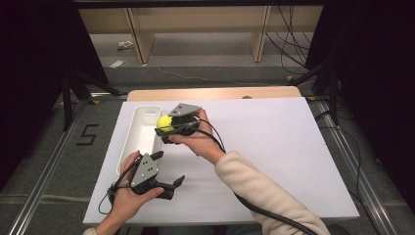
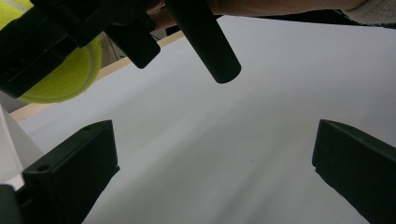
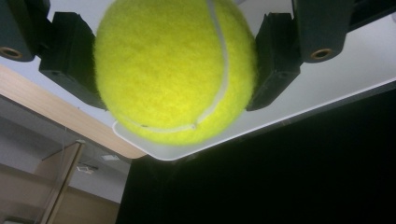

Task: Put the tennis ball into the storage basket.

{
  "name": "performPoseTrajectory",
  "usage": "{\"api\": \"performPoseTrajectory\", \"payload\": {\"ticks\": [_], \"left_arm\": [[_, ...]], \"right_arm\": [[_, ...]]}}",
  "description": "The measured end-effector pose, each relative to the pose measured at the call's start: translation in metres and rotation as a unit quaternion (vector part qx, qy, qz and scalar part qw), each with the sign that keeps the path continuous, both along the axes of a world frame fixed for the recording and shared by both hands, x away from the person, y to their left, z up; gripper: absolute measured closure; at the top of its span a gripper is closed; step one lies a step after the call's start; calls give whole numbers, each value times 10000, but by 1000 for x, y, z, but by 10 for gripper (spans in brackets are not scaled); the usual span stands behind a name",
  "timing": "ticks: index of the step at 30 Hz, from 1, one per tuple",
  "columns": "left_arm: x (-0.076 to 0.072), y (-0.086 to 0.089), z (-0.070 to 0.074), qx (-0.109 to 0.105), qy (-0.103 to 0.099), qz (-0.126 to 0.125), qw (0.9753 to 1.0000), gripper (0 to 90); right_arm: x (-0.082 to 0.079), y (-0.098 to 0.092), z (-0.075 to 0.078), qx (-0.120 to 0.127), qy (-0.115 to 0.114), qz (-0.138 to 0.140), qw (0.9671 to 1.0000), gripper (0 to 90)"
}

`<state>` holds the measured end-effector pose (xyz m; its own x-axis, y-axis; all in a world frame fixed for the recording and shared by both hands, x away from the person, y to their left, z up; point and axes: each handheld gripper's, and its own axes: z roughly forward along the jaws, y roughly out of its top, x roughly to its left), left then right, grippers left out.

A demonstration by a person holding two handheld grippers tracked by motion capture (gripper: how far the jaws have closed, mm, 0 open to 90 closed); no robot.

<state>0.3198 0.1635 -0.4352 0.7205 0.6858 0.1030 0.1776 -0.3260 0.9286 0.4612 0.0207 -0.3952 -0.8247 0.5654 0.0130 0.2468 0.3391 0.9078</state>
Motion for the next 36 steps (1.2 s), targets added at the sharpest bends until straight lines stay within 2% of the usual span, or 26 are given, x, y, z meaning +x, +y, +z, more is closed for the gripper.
{"api": "performPoseTrajectory", "payload": {"ticks": [36], "left_arm": [[-1,-1,0,13,9,-5,10000,0]], "right_arm": [[1,14,5,79,11,77,9999,272]]}}
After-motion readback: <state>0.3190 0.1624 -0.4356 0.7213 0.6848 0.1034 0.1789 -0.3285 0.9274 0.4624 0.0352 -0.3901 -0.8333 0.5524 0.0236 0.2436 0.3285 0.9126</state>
